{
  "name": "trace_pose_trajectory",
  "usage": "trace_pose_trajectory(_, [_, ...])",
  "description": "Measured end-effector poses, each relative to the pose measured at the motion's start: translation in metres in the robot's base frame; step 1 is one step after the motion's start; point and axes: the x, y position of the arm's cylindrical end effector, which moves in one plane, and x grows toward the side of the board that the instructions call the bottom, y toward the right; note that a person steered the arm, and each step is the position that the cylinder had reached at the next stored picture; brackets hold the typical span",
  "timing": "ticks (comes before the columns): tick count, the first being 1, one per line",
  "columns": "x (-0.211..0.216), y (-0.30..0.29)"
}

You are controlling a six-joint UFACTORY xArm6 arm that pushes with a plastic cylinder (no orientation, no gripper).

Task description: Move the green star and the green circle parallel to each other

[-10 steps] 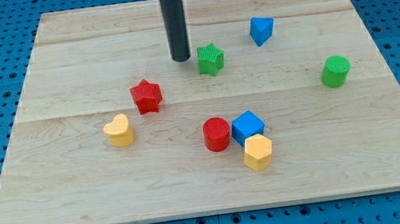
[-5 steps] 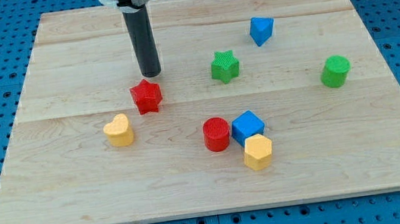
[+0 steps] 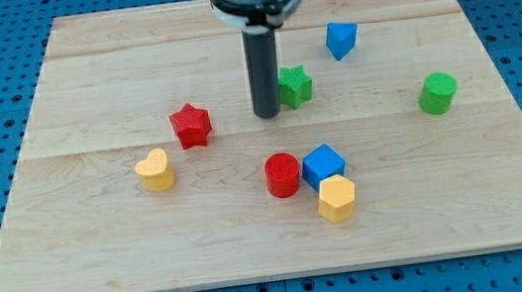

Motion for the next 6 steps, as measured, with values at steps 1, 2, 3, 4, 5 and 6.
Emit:
trace_pose_trajectory(1, [0.015, 0.087])
trace_pose_trajectory(2, [0.039, 0.163])
trace_pose_trajectory(3, [-0.004, 0.177])
trace_pose_trajectory(4, [-0.006, 0.195])
trace_pose_trajectory(5, [0.010, 0.217])
trace_pose_trajectory(6, [-0.005, 0.255])
